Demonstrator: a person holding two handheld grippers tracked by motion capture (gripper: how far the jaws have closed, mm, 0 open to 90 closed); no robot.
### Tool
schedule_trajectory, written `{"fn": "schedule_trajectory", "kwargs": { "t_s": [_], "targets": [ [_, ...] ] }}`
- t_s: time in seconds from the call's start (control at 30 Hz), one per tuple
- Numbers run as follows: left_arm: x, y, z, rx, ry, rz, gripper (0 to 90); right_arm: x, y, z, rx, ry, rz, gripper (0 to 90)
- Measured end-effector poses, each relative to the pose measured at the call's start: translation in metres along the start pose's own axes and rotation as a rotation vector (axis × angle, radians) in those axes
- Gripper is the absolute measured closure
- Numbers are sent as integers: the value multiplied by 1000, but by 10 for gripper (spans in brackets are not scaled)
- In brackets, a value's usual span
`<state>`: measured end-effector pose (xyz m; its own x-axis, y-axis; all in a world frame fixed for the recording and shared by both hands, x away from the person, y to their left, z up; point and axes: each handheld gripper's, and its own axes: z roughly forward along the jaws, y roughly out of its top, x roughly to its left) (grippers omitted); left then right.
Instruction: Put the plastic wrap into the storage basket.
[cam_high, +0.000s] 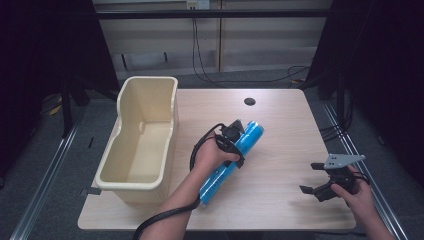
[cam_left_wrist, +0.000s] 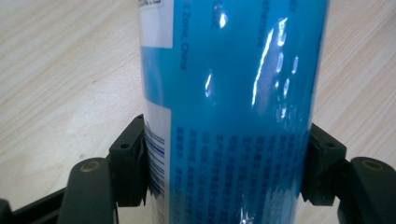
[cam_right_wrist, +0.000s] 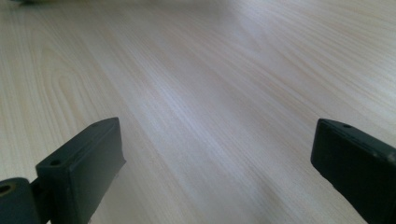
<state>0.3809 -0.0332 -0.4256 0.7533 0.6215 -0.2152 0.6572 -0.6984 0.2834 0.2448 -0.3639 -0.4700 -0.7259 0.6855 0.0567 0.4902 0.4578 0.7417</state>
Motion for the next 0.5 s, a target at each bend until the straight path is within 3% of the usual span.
{"fn": "schedule_trajectory", "kwargs": {
  "t_s": [0.5],
  "targets": [
    [1, 5, -34, -89, -19, -24, 323, -1, 1, 0, -15, 7, 5, 21]
  ]
}}
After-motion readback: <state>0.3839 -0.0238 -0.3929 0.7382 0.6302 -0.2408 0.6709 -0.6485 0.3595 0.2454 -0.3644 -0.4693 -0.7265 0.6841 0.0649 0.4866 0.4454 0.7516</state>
